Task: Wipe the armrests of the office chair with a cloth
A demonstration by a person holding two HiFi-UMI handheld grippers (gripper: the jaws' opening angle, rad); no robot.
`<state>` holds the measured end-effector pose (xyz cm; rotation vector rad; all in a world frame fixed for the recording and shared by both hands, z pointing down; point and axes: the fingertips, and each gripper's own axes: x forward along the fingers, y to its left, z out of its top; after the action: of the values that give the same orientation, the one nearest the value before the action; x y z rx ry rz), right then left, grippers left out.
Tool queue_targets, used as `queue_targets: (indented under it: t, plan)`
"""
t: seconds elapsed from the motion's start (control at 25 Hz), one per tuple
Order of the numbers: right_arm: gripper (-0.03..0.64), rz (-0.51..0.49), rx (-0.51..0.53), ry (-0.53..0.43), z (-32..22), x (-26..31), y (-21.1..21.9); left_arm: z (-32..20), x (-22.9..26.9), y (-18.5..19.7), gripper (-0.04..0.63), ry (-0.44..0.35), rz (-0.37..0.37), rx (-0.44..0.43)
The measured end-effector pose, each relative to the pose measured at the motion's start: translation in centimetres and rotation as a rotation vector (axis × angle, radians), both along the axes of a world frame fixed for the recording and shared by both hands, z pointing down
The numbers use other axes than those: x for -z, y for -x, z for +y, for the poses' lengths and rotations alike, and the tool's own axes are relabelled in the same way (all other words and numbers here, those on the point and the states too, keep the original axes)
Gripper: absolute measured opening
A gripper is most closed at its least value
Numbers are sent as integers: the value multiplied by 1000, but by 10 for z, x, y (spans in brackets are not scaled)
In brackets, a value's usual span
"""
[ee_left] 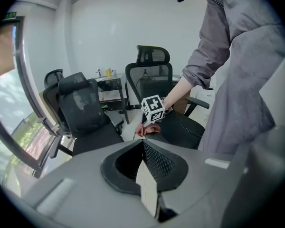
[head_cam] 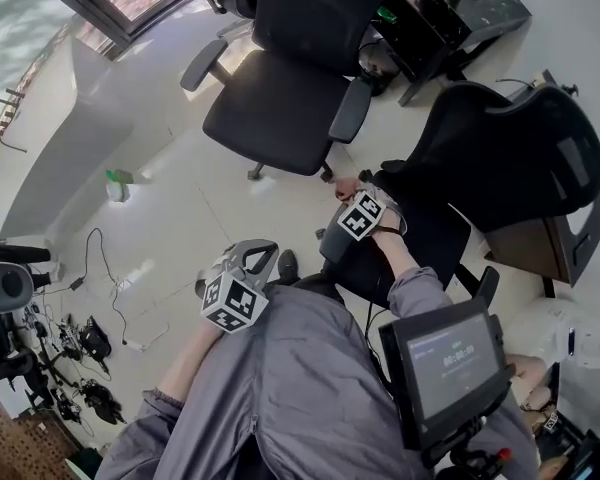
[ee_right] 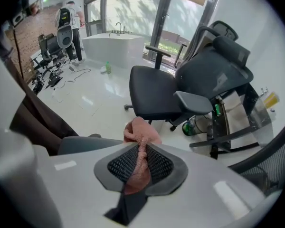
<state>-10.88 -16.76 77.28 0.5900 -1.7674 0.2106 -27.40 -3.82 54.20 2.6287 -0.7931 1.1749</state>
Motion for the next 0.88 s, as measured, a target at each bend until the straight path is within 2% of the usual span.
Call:
queue_targets:
  t: [0.44,0.72,0.88]
  plan:
    - [49,-29,191,140,100,-21,57,-4,0,1,17,3,12,-29]
    - [49,-87,245,204,149,-20,87,-7,-3,0,17,1,20,-63]
    - [49,-154,289,243,166,-14,101,-11,-4,-3,17,-3,25,-78]
